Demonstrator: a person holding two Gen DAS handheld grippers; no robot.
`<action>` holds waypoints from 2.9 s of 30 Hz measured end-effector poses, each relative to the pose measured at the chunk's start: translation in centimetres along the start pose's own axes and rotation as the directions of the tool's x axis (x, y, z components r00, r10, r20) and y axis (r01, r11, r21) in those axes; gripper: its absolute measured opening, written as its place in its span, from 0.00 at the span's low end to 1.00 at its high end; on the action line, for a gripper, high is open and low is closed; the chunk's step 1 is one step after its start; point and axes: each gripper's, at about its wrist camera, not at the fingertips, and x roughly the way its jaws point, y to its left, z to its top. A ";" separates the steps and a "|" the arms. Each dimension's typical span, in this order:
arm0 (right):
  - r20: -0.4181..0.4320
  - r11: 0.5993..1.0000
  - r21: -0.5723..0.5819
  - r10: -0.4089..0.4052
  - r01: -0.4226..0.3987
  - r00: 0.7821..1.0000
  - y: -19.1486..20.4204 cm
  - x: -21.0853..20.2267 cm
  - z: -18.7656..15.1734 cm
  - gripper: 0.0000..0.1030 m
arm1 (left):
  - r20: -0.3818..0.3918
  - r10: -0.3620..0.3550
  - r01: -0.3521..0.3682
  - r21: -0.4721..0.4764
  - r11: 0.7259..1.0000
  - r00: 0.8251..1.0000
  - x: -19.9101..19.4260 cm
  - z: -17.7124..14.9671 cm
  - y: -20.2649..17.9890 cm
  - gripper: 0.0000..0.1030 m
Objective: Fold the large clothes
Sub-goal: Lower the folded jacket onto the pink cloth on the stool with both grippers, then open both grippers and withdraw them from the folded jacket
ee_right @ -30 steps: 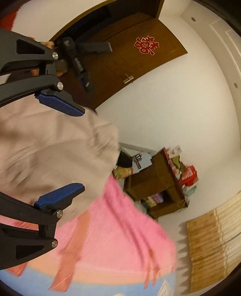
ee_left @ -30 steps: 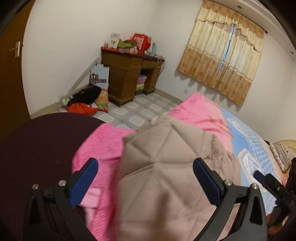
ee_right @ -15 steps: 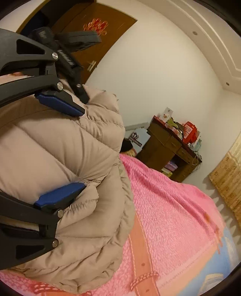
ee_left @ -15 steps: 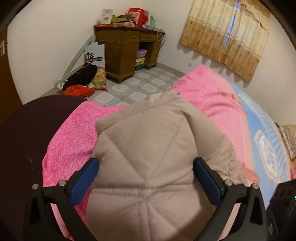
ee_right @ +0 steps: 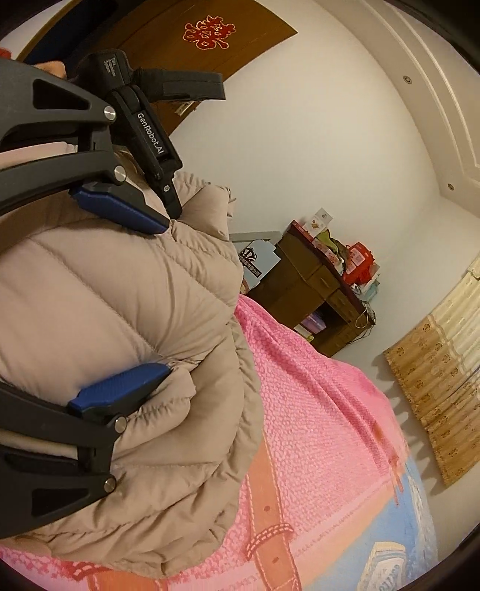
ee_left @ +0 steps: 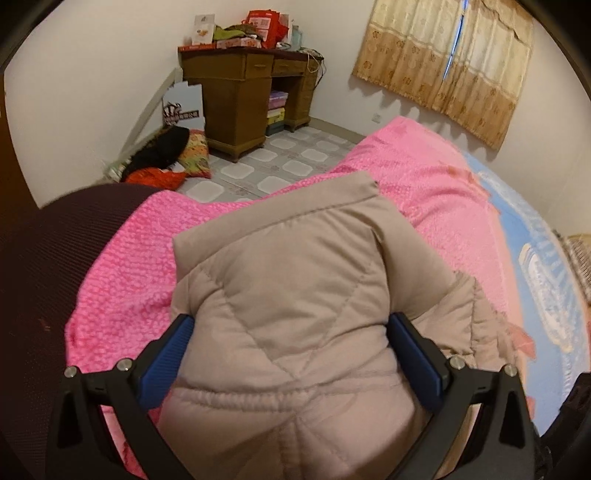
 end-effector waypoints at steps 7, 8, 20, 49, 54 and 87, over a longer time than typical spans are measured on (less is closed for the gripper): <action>0.021 0.998 0.034 -0.053 0.052 0.998 1.5 -6.4 -0.7 0.79 | 0.087 0.064 -0.070 0.060 0.996 0.994 -7.8 -3.6 -0.8 1.00; 0.032 0.997 0.047 -0.055 0.054 0.998 1.7 -7.4 -0.9 0.79 | 0.104 0.082 -0.090 0.073 0.993 0.991 -8.7 -4.1 -1.2 1.00; 0.071 0.969 -0.043 -0.242 0.245 0.968 6.7 -15.5 -4.3 0.80 | 0.241 0.157 -0.200 0.165 0.966 0.958 -17.1 -11.6 -2.2 1.00; -0.169 0.913 -0.160 -0.399 0.374 0.901 4.5 -14.1 -10.3 0.80 | 0.099 0.175 -0.191 0.189 0.963 0.980 -14.2 -17.5 -3.6 1.00; -0.184 0.909 -0.181 -0.406 0.375 0.895 5.0 -14.5 -10.8 0.80 | 0.065 0.181 -0.191 0.186 0.964 0.981 -13.7 -17.6 -3.2 1.00; 0.303 0.726 -0.358 -0.505 0.587 0.809 15.8 -27.0 -6.3 0.82 | 0.159 0.045 -0.074 0.185 0.980 0.986 -22.8 -17.6 -7.0 1.00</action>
